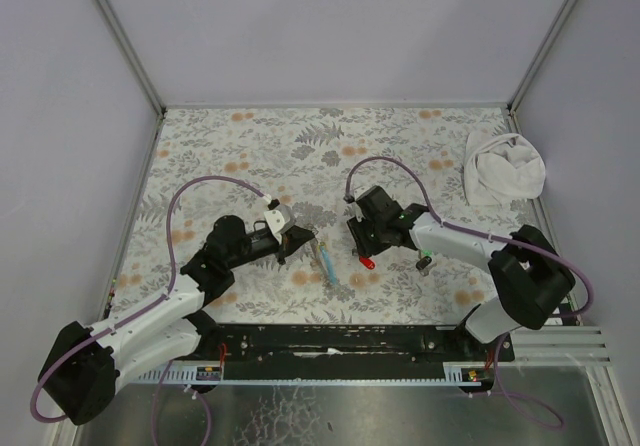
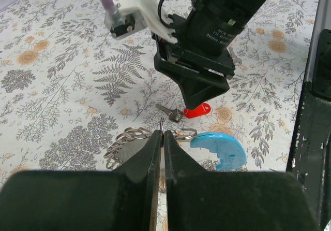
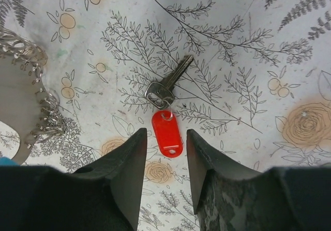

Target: Put the keys on the keyring

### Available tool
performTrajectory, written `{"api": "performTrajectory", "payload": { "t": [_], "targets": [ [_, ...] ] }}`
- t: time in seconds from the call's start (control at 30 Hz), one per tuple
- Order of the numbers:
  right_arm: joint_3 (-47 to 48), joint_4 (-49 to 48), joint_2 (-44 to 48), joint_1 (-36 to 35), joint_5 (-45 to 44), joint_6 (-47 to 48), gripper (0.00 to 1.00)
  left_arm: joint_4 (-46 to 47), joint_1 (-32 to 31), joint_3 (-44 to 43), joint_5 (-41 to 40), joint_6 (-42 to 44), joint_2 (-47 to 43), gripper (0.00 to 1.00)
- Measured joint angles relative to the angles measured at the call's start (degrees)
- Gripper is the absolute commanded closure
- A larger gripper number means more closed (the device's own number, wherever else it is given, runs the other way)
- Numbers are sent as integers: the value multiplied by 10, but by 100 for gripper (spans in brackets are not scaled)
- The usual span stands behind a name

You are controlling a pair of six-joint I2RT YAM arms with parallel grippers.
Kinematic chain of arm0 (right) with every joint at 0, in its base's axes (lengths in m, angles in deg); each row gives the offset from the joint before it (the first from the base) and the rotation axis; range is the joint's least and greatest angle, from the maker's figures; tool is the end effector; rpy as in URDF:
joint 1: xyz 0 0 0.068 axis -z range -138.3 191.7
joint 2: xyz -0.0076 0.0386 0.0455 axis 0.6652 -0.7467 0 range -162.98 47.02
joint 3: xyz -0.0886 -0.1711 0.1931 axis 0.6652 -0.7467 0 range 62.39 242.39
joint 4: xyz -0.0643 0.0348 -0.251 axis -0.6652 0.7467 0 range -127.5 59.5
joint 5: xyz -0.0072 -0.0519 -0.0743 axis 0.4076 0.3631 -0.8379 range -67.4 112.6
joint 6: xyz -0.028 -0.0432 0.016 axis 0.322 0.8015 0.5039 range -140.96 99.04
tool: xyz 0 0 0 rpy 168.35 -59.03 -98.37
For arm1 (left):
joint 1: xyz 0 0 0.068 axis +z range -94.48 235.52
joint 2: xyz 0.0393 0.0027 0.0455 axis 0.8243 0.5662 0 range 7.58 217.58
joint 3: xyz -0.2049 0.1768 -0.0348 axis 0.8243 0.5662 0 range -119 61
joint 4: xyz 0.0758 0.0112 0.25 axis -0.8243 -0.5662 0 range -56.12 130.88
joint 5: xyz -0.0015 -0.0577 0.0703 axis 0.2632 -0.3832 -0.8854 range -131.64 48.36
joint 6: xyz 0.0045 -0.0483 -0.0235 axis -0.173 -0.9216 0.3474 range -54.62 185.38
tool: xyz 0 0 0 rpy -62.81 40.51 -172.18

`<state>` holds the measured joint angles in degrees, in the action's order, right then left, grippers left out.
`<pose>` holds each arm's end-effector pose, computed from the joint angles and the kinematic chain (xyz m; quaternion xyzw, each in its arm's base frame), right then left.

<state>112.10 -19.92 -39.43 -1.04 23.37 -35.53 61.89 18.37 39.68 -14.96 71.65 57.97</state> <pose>0.2199 0.2037 0.1894 -0.2337 0.9228 0.1525 0.2657 0.1496 -0.1333 0.2355 0.4123 0.6267 -0.3378 0.5686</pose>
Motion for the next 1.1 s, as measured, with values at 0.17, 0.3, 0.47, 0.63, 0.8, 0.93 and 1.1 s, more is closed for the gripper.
{"api": "performTrajectory", "payload": {
  "t": [0.17, 0.3, 0.47, 0.63, 0.8, 0.93, 1.1],
  "targets": [
    [7, 4, -23, 12, 34, -5, 62, 0, 0, 0, 0, 0, 0, 100],
    [7, -4, -24, 33, 59, -11, 66, 0, 0, 0, 0, 0, 0, 100],
    [5, -14, -31, 45, 75, -19, 69, 0, 0, 0, 0, 0, 0, 100],
    [-1, -24, -42, 47, 84, -26, 71, 0, 0, 0, 0, 0, 0, 100],
    [-9, -33, -47, 47, 88, -31, 75, 0, 0, 0, 0, 0, 0, 100],
    [-12, -34, -47, 47, 88, -33, 76, 0, 0, 0, 0, 0, 0, 100],
    [-15, -42, -52, 47, 89, -35, 78, 0, 0, 0, 0, 0, 0, 100]
  ]
}}
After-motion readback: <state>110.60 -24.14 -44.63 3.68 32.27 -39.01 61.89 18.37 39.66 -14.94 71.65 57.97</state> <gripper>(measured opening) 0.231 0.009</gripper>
